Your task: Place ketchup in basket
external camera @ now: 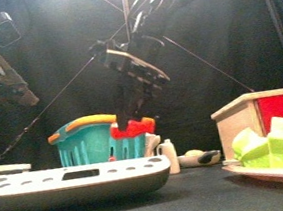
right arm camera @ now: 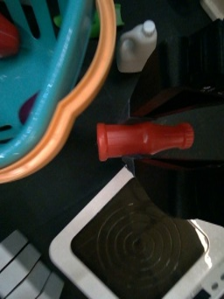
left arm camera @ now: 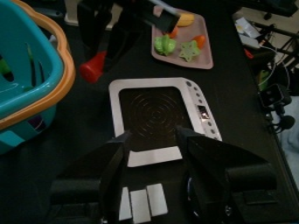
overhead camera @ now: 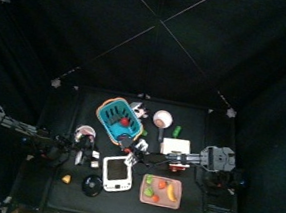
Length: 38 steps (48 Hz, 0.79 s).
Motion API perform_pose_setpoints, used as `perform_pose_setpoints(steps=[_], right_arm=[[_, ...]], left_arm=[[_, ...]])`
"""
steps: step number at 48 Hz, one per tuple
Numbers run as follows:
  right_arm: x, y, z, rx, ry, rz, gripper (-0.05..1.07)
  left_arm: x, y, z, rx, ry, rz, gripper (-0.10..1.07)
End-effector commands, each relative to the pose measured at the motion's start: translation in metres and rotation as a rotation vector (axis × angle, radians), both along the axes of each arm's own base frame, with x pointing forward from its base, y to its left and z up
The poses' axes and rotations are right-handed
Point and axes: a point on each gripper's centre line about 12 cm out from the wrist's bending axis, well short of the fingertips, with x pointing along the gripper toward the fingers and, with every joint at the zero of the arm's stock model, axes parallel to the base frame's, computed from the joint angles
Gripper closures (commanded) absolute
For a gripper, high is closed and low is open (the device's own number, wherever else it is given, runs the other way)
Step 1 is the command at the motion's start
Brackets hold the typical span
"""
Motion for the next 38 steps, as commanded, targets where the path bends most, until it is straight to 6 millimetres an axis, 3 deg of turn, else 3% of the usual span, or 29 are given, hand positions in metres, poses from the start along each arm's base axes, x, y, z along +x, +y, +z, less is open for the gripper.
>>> perform_pose_setpoints(steps=[1, 8, 14, 26, 38], right_arm=[[0.002, 0.000, 0.048, -0.026, -0.108, 0.009, 0.59], [0.011, -0.008, 0.069, -0.076, -0.167, 0.011, 0.59], [0.025, -0.040, 0.075, -0.129, -0.203, -0.026, 0.59], [0.056, -0.099, 0.054, -0.163, -0.255, -0.065, 0.56], [0.067, -0.123, 0.036, -0.142, -0.263, -0.093, 0.44]], left_arm=[[0.003, 0.000, 0.005, 0.000, -0.016, -0.001, 0.14], [0.003, 0.000, 0.006, -0.001, -0.017, 0.000, 0.14], [0.003, 0.000, 0.006, -0.003, -0.017, 0.001, 0.14], [0.003, 0.000, 0.005, -0.016, -0.014, 0.008, 0.14], [0.002, 0.000, 0.005, -0.030, -0.011, 0.014, 0.14]])
